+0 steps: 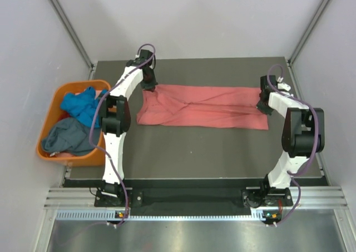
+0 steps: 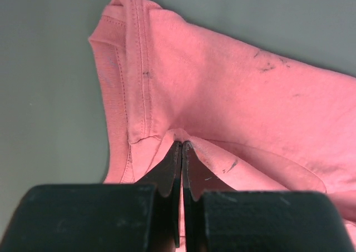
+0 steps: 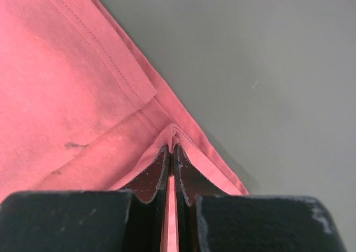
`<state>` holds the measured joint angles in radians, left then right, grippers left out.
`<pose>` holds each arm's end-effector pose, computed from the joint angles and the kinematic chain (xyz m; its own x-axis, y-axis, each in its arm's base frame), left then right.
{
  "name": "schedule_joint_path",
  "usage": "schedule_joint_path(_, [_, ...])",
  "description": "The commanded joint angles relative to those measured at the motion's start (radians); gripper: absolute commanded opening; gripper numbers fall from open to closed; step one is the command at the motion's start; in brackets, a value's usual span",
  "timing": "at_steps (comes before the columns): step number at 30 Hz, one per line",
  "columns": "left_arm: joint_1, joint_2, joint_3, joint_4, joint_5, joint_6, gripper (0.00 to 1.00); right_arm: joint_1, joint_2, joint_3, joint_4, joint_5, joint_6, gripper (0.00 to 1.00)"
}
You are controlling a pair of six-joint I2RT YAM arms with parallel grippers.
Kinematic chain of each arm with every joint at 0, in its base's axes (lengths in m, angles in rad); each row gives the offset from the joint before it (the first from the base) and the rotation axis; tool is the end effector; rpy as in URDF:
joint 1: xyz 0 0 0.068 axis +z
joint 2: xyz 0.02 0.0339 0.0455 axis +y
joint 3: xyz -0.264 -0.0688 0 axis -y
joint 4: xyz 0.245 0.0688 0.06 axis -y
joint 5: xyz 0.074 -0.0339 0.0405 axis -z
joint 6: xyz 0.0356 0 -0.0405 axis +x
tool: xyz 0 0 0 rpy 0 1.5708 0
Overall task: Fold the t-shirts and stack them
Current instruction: Fold the tshirt
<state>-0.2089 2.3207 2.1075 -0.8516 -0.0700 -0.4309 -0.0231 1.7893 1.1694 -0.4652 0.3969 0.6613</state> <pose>0.4947 -0.1023 0.2177 -0.8500 -0.2457 -0.4659 -0.1996 0.9688 -0.1469 0.3610 -0.0221 0.1832 -0.5739 0.5798 -0.5784 0.7022 0.7118 0.0169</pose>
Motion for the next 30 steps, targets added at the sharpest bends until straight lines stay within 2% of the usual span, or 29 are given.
schedule_joint_path(1, [0.009, 0.006, 0.04, 0.039, 0.015, 0.02, 0.0, -0.012, 0.01, 0.055, 0.013, 0.054, -0.012, 0.0])
schedule_joint_path(18, [0.009, 0.022, 0.049, 0.094, 0.003, 0.009, 0.0, -0.012, 0.055, 0.102, 0.008, 0.112, -0.002, 0.0])
schedule_joint_path(30, [0.009, 0.023, 0.04, 0.161, 0.064, 0.014, 0.0, -0.014, 0.07, 0.115, 0.013, 0.131, 0.008, 0.0])
